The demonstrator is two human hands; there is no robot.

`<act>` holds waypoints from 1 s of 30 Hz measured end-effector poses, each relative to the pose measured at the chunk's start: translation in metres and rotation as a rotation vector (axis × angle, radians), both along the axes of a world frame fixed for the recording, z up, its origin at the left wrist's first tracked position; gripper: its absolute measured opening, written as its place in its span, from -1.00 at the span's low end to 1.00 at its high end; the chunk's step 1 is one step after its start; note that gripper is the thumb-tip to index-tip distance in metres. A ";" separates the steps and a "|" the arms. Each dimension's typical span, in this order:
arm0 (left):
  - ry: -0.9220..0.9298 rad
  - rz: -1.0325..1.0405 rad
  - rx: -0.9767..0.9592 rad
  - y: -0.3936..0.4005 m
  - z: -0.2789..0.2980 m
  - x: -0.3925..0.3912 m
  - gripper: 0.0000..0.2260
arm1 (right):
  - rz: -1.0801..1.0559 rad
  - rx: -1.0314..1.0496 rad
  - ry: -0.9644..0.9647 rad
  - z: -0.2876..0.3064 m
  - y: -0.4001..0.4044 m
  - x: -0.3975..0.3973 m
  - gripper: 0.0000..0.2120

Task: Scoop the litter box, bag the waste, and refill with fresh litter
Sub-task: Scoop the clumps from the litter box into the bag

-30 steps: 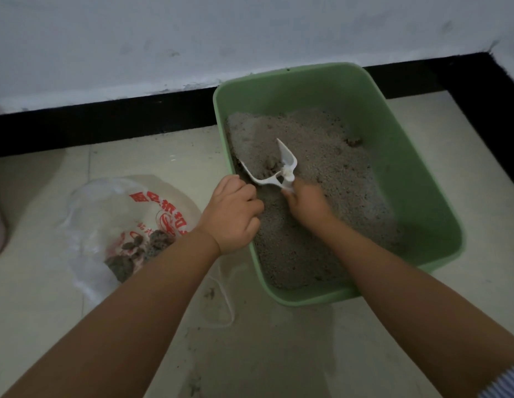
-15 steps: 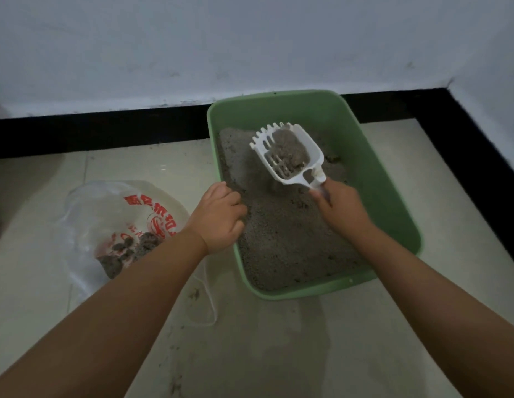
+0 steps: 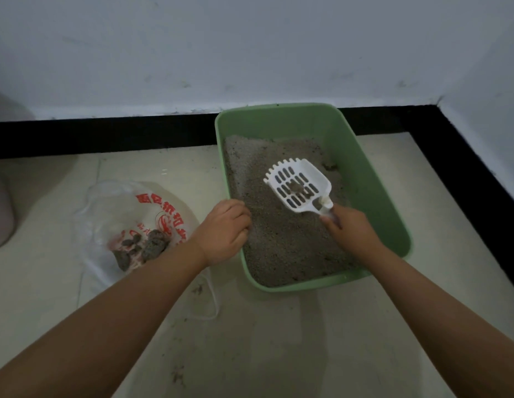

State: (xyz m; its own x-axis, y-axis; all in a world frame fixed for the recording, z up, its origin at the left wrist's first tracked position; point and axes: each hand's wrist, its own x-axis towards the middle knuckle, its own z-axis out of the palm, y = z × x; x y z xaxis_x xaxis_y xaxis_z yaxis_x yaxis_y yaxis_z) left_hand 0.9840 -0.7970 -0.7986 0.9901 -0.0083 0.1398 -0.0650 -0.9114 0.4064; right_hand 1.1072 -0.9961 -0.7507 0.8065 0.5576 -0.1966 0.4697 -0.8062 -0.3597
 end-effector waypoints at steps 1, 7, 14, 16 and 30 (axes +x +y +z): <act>0.011 0.074 -0.124 -0.003 0.006 -0.002 -0.52 | -0.004 0.001 0.009 -0.001 -0.001 -0.001 -0.75; 0.112 0.380 -0.143 0.009 0.033 -0.024 -0.34 | 0.016 0.020 0.033 0.003 0.008 -0.011 -0.56; 0.248 0.881 0.175 0.082 0.043 -0.083 -0.47 | 0.137 0.188 0.111 0.012 0.049 -0.044 -0.65; 0.290 1.017 0.111 0.096 0.045 -0.100 -0.44 | 0.214 0.207 0.127 0.014 0.067 -0.057 -0.80; 0.255 1.174 -0.351 0.121 0.039 -0.145 -0.69 | 0.709 -0.099 -0.442 -0.016 0.174 -0.140 -0.68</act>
State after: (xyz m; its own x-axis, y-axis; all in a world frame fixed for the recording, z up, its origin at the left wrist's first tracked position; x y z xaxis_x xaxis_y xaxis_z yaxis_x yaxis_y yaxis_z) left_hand 0.8393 -0.6764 -0.7600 0.3738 0.8956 -0.2414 0.8289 -0.2057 0.5203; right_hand 0.9669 -0.8223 -0.7672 0.2859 0.9580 -0.0197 0.9579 -0.2852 0.0328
